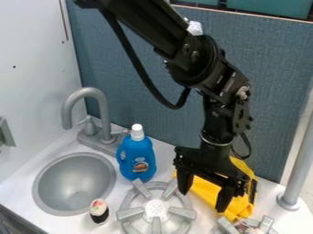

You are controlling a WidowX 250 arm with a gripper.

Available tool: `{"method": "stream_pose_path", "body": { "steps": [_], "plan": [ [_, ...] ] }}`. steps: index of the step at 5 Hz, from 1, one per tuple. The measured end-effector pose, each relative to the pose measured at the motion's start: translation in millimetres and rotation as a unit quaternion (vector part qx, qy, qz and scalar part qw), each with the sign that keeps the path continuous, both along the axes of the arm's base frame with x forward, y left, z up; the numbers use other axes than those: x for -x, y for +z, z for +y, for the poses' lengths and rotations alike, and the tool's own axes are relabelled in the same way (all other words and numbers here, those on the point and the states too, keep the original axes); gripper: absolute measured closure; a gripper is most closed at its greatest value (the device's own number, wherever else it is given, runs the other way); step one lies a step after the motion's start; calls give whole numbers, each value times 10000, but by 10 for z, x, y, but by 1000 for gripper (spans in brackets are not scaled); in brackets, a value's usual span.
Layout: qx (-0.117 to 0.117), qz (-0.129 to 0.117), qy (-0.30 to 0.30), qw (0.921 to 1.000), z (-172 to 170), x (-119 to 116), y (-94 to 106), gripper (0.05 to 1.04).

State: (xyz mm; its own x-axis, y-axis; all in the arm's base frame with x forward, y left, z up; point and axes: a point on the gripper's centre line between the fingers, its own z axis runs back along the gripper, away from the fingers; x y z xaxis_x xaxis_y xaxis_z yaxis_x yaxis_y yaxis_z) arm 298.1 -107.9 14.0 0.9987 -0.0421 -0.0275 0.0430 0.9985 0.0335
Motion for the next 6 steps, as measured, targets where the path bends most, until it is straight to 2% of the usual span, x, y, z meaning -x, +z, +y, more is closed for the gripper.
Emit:
{"method": "stream_pose_path", "body": {
  "steps": [1,2,3,4,5,6],
  "plan": [
    [-51,153,12,9999,13,39,-105,83],
    [147,-50,-34,9999,-152,14,-114,83],
    [276,-205,-448,9984,-439,15,-219,83],
    [516,-138,-462,9975,-586,-33,-361,83],
    [633,-109,-426,9970,-684,-141,-456,83],
    [574,34,-383,9976,-727,-220,-594,83]
  ]
}}
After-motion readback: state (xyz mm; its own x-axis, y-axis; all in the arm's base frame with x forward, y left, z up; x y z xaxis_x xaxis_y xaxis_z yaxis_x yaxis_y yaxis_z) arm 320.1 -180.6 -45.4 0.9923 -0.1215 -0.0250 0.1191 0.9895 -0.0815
